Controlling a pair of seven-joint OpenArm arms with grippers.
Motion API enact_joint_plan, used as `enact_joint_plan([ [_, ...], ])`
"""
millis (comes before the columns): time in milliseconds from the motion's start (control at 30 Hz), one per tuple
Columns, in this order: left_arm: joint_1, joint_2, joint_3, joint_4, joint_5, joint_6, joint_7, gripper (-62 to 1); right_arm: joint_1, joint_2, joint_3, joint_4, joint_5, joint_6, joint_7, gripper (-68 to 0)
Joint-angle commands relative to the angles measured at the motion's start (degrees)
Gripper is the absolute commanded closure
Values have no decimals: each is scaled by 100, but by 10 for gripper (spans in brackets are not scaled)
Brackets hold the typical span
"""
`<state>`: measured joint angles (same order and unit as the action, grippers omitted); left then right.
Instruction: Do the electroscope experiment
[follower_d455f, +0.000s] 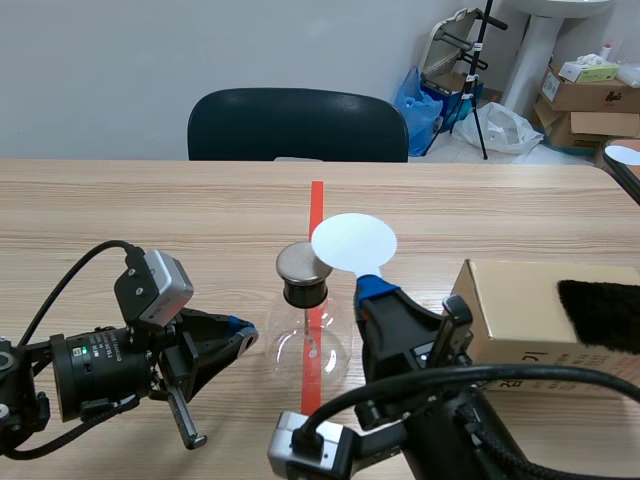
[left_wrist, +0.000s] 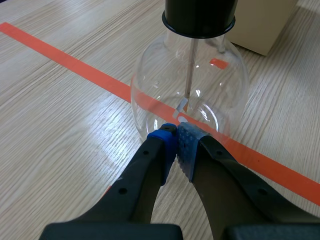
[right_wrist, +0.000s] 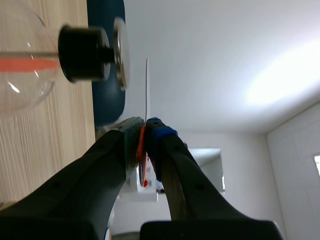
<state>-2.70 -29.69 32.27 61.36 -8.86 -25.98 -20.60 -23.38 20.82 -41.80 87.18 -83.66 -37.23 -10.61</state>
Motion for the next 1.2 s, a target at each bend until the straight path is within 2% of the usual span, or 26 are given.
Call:
enact_joint_plan([
  [0, -15, -2, -26, 39, -35, -17, -79, -27, 68, 79, 11, 52, -4, -63, 125, -10],
  [233, -15, -2, -26, 39, -35, -20, -79, -27, 68, 79, 11, 52, -4, -63, 616, -10],
  [1167, -15, -2, -26, 39, -35, -26, -79, -27, 66, 79, 11, 52, -4, -63, 632, -10],
])
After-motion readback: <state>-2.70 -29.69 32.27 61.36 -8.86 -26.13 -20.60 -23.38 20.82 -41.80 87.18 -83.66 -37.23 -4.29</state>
